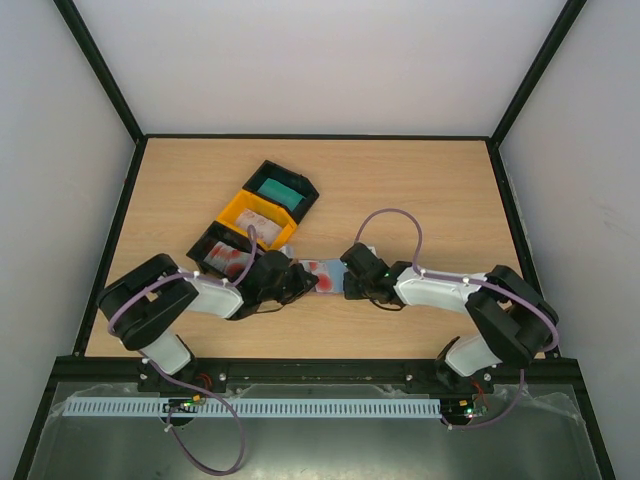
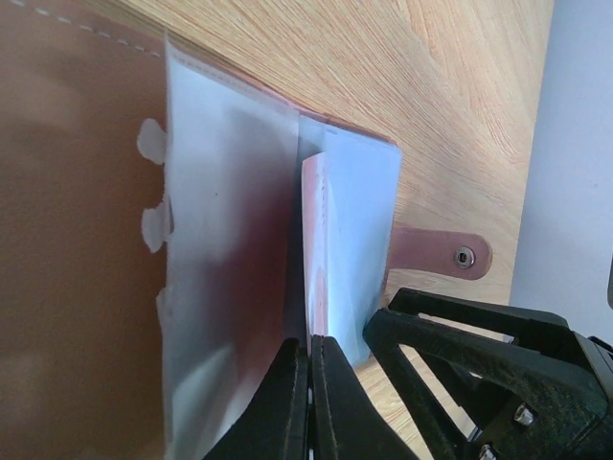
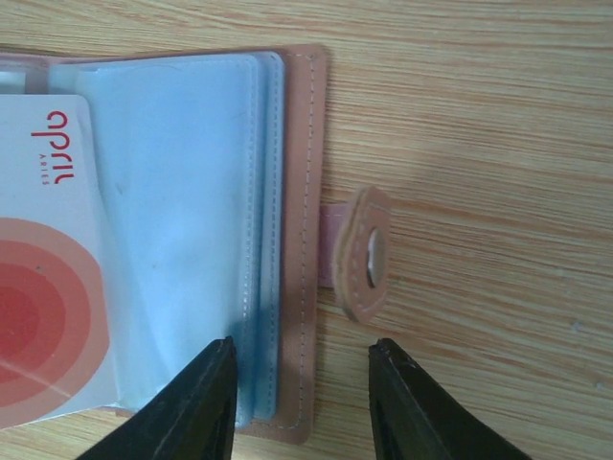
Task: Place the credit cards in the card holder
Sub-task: Insert the credit card into the card holder.
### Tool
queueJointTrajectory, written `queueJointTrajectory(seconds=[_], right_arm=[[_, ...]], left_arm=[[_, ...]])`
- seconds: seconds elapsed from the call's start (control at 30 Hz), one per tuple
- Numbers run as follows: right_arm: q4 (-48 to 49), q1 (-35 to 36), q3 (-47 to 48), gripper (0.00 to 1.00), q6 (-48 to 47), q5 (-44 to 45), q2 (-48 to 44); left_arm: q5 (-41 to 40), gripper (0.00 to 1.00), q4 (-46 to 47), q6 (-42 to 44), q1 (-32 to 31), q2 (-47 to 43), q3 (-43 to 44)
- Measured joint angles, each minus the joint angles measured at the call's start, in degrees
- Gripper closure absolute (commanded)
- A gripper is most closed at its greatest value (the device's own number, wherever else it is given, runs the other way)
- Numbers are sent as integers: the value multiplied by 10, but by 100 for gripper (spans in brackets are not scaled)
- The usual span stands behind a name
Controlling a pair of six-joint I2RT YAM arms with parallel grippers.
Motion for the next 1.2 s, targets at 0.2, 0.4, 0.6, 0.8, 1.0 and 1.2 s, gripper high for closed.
queueJointTrajectory(seconds=[0.2, 0.4, 0.6, 0.8, 1.0, 1.2], right_arm=[[5, 2, 5, 68, 1, 0, 8], [8, 2, 5, 69, 4, 0, 10], [12, 2, 5, 69, 6, 0, 11], [13, 2, 5, 70, 6, 0, 11], [13, 2, 5, 70, 8, 1, 11], [14, 3, 5, 72, 13, 2, 12]], left_arm=[[3, 97, 0, -23, 3, 7, 3], [6, 98, 5, -42, 7, 14, 3], [28, 97, 20, -35, 11, 46, 18], [42, 97, 14, -7, 11, 64, 48], [47, 98, -9, 23, 10, 67, 66], [47, 98, -16, 32, 9, 63, 62]])
